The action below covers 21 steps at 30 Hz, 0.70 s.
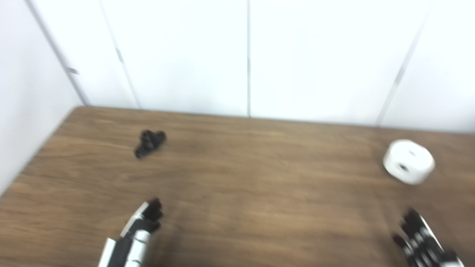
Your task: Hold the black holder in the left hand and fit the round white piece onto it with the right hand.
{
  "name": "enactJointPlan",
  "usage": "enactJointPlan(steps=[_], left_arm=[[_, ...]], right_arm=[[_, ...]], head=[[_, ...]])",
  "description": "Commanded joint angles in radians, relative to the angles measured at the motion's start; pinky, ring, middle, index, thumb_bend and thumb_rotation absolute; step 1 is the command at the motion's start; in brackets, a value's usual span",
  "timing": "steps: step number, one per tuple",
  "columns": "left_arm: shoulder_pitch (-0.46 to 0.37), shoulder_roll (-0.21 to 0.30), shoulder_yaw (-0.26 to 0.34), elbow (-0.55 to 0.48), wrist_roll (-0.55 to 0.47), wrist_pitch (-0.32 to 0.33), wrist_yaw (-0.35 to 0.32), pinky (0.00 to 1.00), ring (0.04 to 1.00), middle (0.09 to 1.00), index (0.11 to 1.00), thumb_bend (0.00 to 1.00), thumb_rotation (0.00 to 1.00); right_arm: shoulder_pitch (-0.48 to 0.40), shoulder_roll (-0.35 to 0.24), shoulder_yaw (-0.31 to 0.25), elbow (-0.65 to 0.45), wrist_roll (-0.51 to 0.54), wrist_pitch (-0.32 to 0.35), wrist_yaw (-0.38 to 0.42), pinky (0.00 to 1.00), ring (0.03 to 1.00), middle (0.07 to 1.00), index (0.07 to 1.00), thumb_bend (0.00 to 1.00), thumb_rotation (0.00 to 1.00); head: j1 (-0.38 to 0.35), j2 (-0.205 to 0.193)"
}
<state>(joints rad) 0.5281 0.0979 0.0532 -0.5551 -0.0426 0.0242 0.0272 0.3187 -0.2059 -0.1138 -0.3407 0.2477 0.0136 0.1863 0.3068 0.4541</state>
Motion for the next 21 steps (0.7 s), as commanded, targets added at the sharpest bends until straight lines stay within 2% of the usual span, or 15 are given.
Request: enactJointPlan(steps=[1, 11, 21], left_arm=[[0.0, -0.047, -0.009, -0.018, 0.025, -0.029, 0.015, 0.87, 0.887, 0.892, 0.882, 0.42, 0.77], [-0.007, -0.051, -0.031, -0.002, 0.048, -0.028, 0.026, 0.84, 0.875, 0.88, 0.867, 0.43, 0.69], [-0.018, -0.055, -0.05, 0.008, 0.077, -0.026, 0.037, 0.81, 0.86, 0.869, 0.857, 0.44, 0.65]], right_arm=[[-0.004, -0.008, -0.015, 0.003, 0.021, -0.042, 0.006, 0.98, 0.992, 0.987, 0.968, 0.77, 1.0], [-0.008, -0.019, -0.016, 0.042, 0.021, -0.046, 0.011, 1.0, 1.0, 0.988, 0.97, 0.76, 1.0], [-0.016, -0.035, -0.023, 0.065, 0.036, -0.057, 0.02, 1.0, 1.0, 1.0, 0.999, 0.77, 1.0]], head=[[0.01, -0.002], [0.078, -0.038], [0.105, -0.048]])
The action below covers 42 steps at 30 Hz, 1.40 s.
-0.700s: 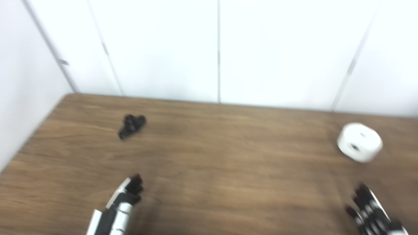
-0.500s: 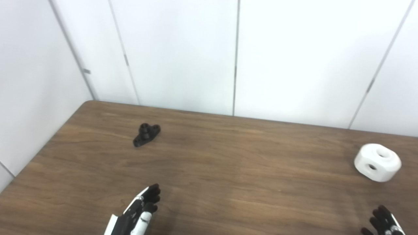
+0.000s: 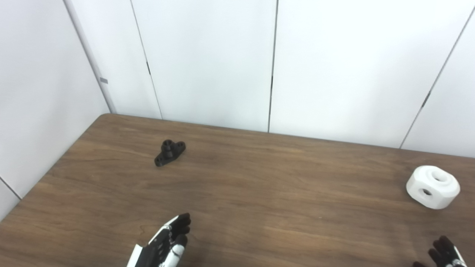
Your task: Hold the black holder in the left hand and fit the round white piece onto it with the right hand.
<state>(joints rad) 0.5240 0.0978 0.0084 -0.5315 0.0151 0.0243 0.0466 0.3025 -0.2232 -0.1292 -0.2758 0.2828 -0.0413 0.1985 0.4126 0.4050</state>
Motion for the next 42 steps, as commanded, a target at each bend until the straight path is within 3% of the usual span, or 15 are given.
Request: enactJointPlan(steps=[1, 25, 28, 30, 32, 33, 35, 40, 42], left_arm=[[-0.015, -0.054, -0.006, -0.015, 0.021, -0.026, 0.019, 0.81, 0.861, 0.87, 0.86, 0.45, 0.64], [-0.019, -0.054, -0.031, 0.006, 0.04, -0.035, 0.043, 0.8, 0.871, 0.871, 0.855, 0.44, 0.53], [-0.017, -0.047, -0.031, 0.007, 0.045, -0.052, 0.041, 0.8, 0.874, 0.871, 0.856, 0.42, 0.5], [-0.016, -0.04, -0.031, 0.001, 0.058, -0.054, 0.04, 0.78, 0.868, 0.871, 0.857, 0.42, 0.4], [-0.018, -0.034, -0.025, -0.024, 0.097, -0.028, 0.044, 0.78, 0.857, 0.866, 0.854, 0.44, 0.29], [-0.026, -0.027, -0.018, -0.043, 0.125, -0.009, 0.045, 0.78, 0.845, 0.858, 0.845, 0.5, 0.19], [-0.062, -0.005, 0.001, -0.073, 0.19, 0.011, 0.044, 0.72, 0.816, 0.843, 0.823, 0.58, 0.1], [-0.201, 0.033, 0.077, -0.126, 0.233, 0.108, 0.038, 0.69, 0.787, 0.809, 0.77, 0.8, 0.04], [-0.251, 0.038, 0.098, -0.132, 0.256, 0.139, 0.034, 0.69, 0.792, 0.801, 0.761, 0.84, 0.03]], right_arm=[[0.0, -0.017, -0.006, 0.0, 0.001, -0.003, 0.008, 1.0, 1.0, 1.0, 1.0, 0.77, 1.0], [-0.004, -0.036, 0.002, 0.042, 0.011, -0.02, 0.035, 1.0, 1.0, 1.0, 1.0, 0.77, 1.0], [-0.004, -0.033, 0.003, 0.043, 0.008, -0.02, 0.036, 1.0, 1.0, 1.0, 1.0, 0.76, 1.0], [-0.003, -0.032, 0.004, 0.04, 0.001, -0.02, 0.032, 1.0, 1.0, 1.0, 1.0, 0.78, 1.0], [-0.003, -0.03, 0.005, 0.039, -0.001, -0.019, 0.031, 1.0, 1.0, 1.0, 1.0, 0.78, 1.0], [-0.003, -0.03, 0.007, 0.039, -0.004, -0.021, 0.031, 1.0, 1.0, 1.0, 1.0, 0.78, 1.0], [-0.002, -0.026, 0.01, 0.038, -0.012, -0.024, 0.028, 1.0, 1.0, 1.0, 1.0, 0.79, 1.0], [-0.002, -0.022, 0.006, 0.034, -0.011, -0.012, 0.019, 1.0, 1.0, 1.0, 1.0, 0.77, 1.0], [-0.003, -0.024, 0.004, 0.032, -0.012, -0.01, 0.015, 1.0, 1.0, 1.0, 1.0, 0.78, 1.0]], head=[[-0.006, 0.0], [0.023, -0.035], [0.015, -0.033], [0.009, -0.029], [0.003, -0.027], [0.001, -0.028], [-0.005, -0.028], [-0.015, -0.027], [-0.017, -0.025]])
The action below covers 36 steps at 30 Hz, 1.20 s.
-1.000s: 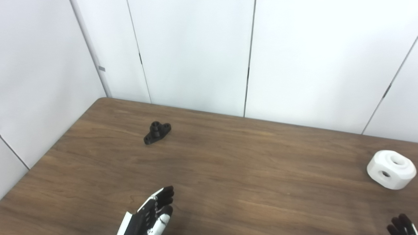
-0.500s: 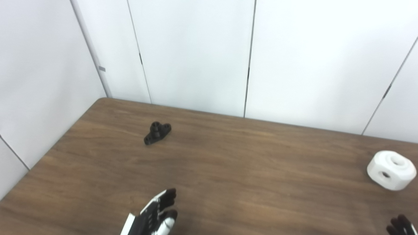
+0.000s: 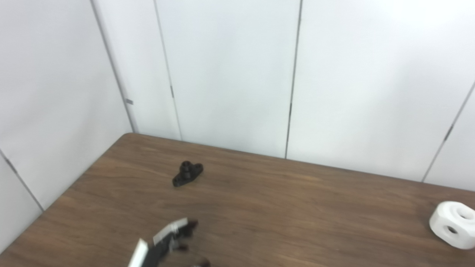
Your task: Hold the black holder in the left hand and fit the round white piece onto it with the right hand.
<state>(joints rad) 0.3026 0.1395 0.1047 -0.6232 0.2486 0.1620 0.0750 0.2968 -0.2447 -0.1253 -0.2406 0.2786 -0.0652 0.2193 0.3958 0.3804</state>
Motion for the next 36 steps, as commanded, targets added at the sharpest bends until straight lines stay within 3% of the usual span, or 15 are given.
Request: enactJointPlan(steps=[1, 3, 8, 16, 23, 28, 33, 36], left_arm=[[-0.055, 0.004, 0.007, -0.037, 0.049, 0.006, 0.004, 0.7, 0.795, 0.8, 0.759, 0.85, 0.03], [-0.085, 0.012, 0.012, -0.032, 0.085, 0.012, 0.0, 0.71, 0.804, 0.8, 0.761, 0.86, 0.04], [-0.152, 0.021, 0.016, -0.026, 0.199, 0.06, -0.015, 0.85, 0.87, 0.854, 0.802, 0.84, 0.11], [-0.207, 0.068, 0.036, 0.026, 0.34, 0.096, -0.022, 0.89, 0.923, 0.904, 0.858, 0.79, 0.24], [-0.26, 0.116, 0.054, 0.093, 0.453, 0.12, -0.025, 0.82, 0.919, 0.901, 0.843, 0.83, 0.32], [-0.302, 0.15, 0.063, 0.165, 0.472, 0.123, -0.026, 0.8, 0.914, 0.895, 0.833, 0.83, 0.34], [-0.346, 0.184, 0.052, 0.269, 0.525, 0.117, 0.001, 0.98, 0.938, 0.906, 0.841, 0.84, 0.43], [-0.374, 0.198, 0.047, 0.331, 0.55, 0.116, 0.02, 0.99, 0.931, 0.905, 0.837, 0.83, 0.43]], right_arm=[[0.001, -0.002, -0.002, -0.005, -0.009, 0.015, -0.008, 1.0, 1.0, 1.0, 1.0, 0.78, 1.0], [0.0, -0.001, -0.004, -0.009, -0.008, 0.016, -0.011, 1.0, 1.0, 1.0, 1.0, 0.78, 1.0], [0.002, -0.003, -0.008, -0.017, -0.017, 0.012, -0.015, 1.0, 1.0, 1.0, 1.0, 0.77, 1.0], [0.005, 0.0, -0.011, -0.03, -0.017, 0.022, -0.017, 1.0, 1.0, 1.0, 1.0, 0.78, 1.0], [0.005, 0.001, -0.01, -0.034, -0.02, 0.026, -0.018, 1.0, 1.0, 1.0, 1.0, 0.77, 1.0], [0.003, 0.001, -0.009, -0.026, -0.019, 0.016, -0.014, 1.0, 1.0, 1.0, 1.0, 0.76, 1.0], [0.006, 0.005, -0.007, -0.03, -0.018, 0.016, -0.017, 1.0, 1.0, 1.0, 1.0, 0.76, 1.0], [0.007, 0.007, -0.007, -0.035, -0.021, 0.021, -0.02, 1.0, 1.0, 1.0, 1.0, 0.77, 1.0]], head=[[-0.006, 0.0], [-0.007, 0.003], [-0.013, 0.006], [-0.019, 0.011], [-0.026, 0.016], [-0.034, 0.015], [-0.041, 0.019], [-0.043, 0.021]])
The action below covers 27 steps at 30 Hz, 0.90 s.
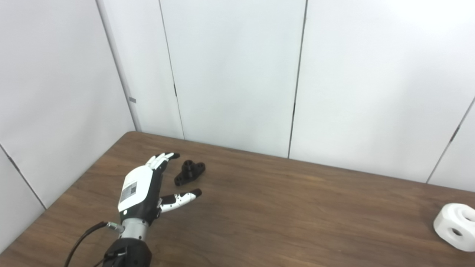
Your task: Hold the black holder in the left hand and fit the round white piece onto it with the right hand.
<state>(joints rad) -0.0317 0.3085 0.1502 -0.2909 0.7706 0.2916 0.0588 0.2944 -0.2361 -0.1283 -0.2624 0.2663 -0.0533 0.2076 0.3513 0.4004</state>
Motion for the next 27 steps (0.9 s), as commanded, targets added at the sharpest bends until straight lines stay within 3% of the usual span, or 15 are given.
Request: enactJointPlan(steps=[1, 17, 27], left_arm=[[-0.053, 0.034, -0.001, 0.027, 0.032, -0.011, 0.042, 0.99, 0.933, 0.908, 0.838, 0.83, 0.44], [-0.229, 0.089, -0.012, 0.331, -0.012, 0.026, 0.072, 1.0, 0.937, 0.9, 0.812, 0.86, 0.47], [-0.304, 0.128, -0.067, 0.472, -0.02, 0.078, 0.077, 1.0, 0.937, 0.897, 0.805, 0.86, 0.47]], right_arm=[[0.01, -0.001, -0.004, -0.016, -0.007, 0.014, -0.011, 1.0, 1.0, 1.0, 1.0, 0.78, 1.0], [0.014, 0.0, -0.002, -0.031, -0.02, 0.02, -0.019, 1.0, 1.0, 1.0, 1.0, 0.76, 1.0], [0.012, 0.012, 0.004, -0.041, -0.029, 0.023, -0.03, 1.0, 1.0, 0.998, 0.995, 0.74, 1.0]], head=[[0.001, 0.002], [-0.023, 0.023], [-0.042, 0.038]])
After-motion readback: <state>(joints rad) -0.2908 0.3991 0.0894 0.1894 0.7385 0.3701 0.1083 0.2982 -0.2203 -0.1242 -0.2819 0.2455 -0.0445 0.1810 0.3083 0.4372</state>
